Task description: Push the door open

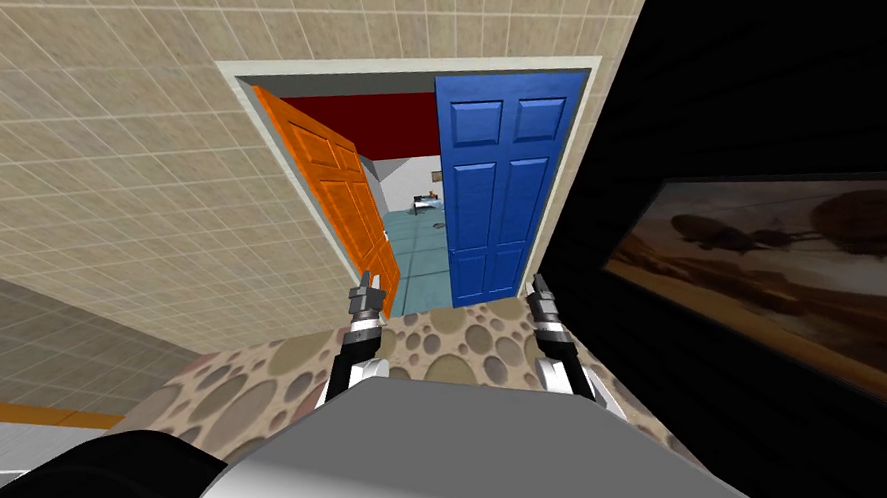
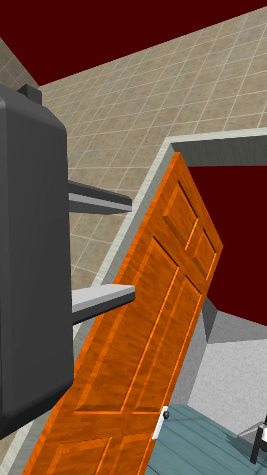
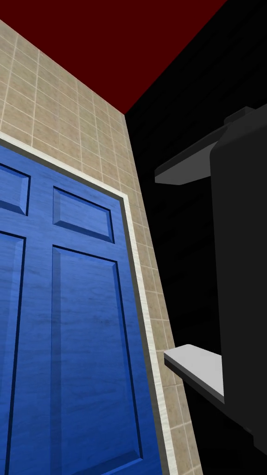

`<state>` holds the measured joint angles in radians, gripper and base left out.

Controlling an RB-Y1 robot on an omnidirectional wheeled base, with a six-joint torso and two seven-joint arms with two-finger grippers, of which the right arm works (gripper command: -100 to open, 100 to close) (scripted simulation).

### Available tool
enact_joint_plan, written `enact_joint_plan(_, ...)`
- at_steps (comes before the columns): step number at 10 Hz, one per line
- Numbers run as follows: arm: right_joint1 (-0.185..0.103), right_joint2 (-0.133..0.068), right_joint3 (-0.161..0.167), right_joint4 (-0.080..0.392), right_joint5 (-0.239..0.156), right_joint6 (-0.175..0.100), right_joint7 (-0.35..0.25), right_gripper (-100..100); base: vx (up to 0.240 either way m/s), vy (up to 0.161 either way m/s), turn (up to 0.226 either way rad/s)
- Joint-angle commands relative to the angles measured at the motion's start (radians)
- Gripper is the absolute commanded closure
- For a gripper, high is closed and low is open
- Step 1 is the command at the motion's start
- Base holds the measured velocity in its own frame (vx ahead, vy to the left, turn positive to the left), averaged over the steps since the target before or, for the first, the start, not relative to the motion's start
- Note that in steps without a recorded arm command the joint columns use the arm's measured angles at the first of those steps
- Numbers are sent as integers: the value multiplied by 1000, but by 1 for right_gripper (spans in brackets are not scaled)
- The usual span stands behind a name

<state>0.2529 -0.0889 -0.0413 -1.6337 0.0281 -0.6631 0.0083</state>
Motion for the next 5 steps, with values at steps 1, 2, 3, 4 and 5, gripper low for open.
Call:
enact_joint_plan(1,-23,1,1,46,1,0,0,-100,102,19,34)
enact_joint_plan(2,-34,2,3,76,1,-4,-1,-100,97,28,54)
enact_joint_plan(3,-46,2,4,102,1,-7,-1,-100,104,37,45)
enact_joint_plan(4,-58,3,5,134,2,-11,-1,-100,101,35,42)
enact_joint_plan(5,-58,3,5,135,2,-11,-1,-100,72,17,15)
